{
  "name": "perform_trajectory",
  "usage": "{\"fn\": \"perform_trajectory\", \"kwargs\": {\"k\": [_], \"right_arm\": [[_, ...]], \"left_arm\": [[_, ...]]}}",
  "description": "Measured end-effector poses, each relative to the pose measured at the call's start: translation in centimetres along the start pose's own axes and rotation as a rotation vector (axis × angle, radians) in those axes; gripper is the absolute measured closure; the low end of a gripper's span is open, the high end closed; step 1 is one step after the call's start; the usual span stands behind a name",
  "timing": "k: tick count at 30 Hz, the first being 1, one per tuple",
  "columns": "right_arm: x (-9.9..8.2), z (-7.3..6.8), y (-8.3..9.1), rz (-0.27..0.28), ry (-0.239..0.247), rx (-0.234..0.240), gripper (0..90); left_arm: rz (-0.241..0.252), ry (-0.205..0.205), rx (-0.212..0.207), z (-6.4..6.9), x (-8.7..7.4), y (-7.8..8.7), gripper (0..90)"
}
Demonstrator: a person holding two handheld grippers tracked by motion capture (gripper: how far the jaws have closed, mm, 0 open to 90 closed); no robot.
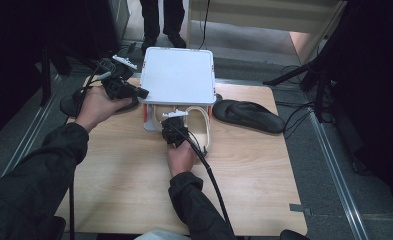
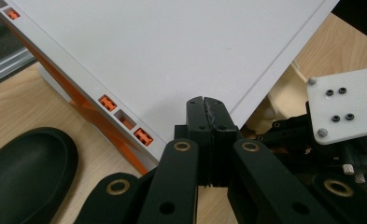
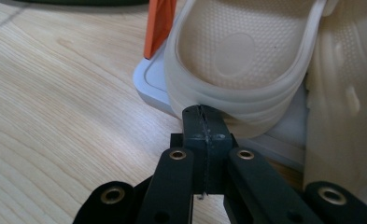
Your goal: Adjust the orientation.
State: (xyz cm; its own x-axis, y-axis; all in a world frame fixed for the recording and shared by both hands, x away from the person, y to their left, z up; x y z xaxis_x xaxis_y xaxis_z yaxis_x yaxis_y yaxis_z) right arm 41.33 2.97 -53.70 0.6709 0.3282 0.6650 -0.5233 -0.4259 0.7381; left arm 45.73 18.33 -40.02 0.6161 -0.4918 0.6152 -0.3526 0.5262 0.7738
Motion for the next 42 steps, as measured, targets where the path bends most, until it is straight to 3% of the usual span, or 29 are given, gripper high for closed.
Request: {"fn": "perform_trajectory", "kwargs": {"k": [4,5,8,13,17,24,30,42], "right_arm": [[-0.5,0.0,0.7,0.024,0.004,0.032,90.0],[-0.9,0.0,1.5,0.044,0.008,0.059,90.0],[-2.4,0.3,3.5,0.06,0.034,0.081,90.0],[-5.1,1.9,6.6,0.072,0.017,0.119,90.0],[-7.0,3.1,9.2,0.087,0.048,0.105,90.0],[-10.0,5.3,11.4,0.08,0.053,0.101,90.0],[-11.1,7.1,10.8,0.052,0.04,0.06,90.0],[-7.9,8.0,8.4,0.046,0.066,0.033,90.0]], "left_arm": [[-0.002,-0.002,0.0,0.0,0.0,0.0,90.0],[-0.003,-0.002,0.001,0.0,0.0,0.0,90.0],[-0.001,0.001,0.002,0.0,0.0,0.0,90.0],[-0.004,0.003,0.005,0.0,0.0,0.0,90.0],[-0.004,0.004,0.002,0.0,0.1,0.0,90.0],[0.002,0.006,-0.002,0.0,0.1,-0.1,90.0],[0.003,0.008,-0.005,-0.1,0.1,-0.1,90.0],[0.006,0.006,-0.007,-0.1,0.1,-0.1,90.0]]}}
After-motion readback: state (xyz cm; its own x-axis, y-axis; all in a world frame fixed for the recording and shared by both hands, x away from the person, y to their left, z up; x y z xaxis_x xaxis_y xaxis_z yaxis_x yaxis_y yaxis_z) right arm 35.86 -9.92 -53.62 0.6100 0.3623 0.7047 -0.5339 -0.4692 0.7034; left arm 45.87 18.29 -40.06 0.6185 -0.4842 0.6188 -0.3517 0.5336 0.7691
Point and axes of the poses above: each handheld gripper's, and its own axes: y roughly backward along the jaws, x roughly out of its top, z roughly to its right, the point moved 4 cm from there along -y, roughly forward along the jaws, and after that the axes turned 5 degrees about -z, right-handed, at the moved point
